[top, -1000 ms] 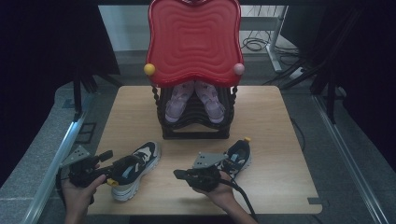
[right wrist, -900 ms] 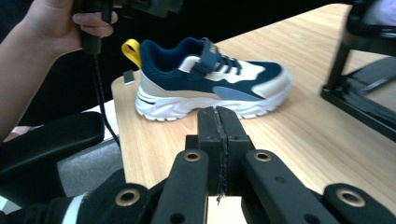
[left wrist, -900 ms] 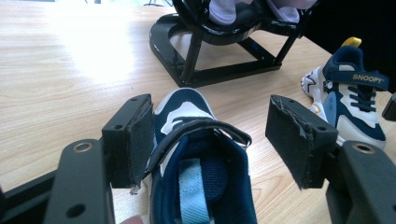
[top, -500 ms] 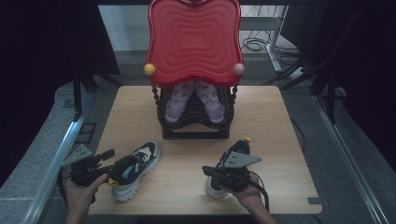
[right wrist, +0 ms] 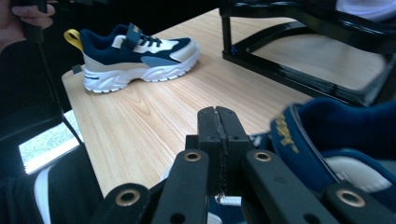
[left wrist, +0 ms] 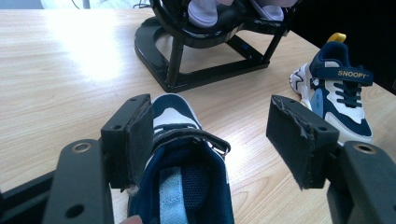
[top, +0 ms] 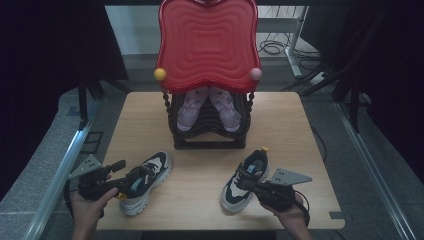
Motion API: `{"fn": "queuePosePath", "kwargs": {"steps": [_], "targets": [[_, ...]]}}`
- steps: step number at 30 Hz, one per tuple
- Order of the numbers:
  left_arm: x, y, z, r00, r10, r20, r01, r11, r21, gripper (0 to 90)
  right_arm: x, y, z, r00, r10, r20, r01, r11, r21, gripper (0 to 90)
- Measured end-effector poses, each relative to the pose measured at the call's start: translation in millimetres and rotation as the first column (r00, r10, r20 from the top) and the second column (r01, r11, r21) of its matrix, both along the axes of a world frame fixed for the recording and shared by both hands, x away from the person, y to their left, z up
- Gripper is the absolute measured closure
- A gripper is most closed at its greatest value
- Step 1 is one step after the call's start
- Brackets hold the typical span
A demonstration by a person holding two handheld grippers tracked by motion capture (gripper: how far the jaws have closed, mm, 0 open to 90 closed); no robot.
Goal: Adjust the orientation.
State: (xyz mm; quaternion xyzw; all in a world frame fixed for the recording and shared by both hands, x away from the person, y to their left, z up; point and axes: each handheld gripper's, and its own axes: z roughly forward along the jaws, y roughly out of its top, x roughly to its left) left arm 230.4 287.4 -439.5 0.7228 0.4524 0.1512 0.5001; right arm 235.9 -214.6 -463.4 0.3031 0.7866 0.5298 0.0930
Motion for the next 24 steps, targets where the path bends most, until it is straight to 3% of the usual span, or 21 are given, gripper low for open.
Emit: {"fn": "queuePosePath", "kwargs": {"steps": [10,18,24], "targets": [[6.5,-2.4,0.9,0.9998,-0.021,-0.002,0.021,0.9998,-0.004,32.3,-12.0,-15.1,-11.2,0.9989,-0.046,-0.003,0.046,0.998,-0.046,89.7],[10.9,-2.1,-0.3,0.9995,-0.029,-0.012,0.029,0.9996,-0.003,32.3,-21.4,-16.8,-28.3,0.9994,-0.011,-0.033,0.009,0.998,-0.055,89.7],[10.1,-3.1,-0.6,0.9994,-0.033,-0.014,0.033,0.9994,0.002,32.2,-20.0,-13.6,-39.0,0.9984,0.009,-0.055,-0.013,0.998,-0.065,89.8]]}}
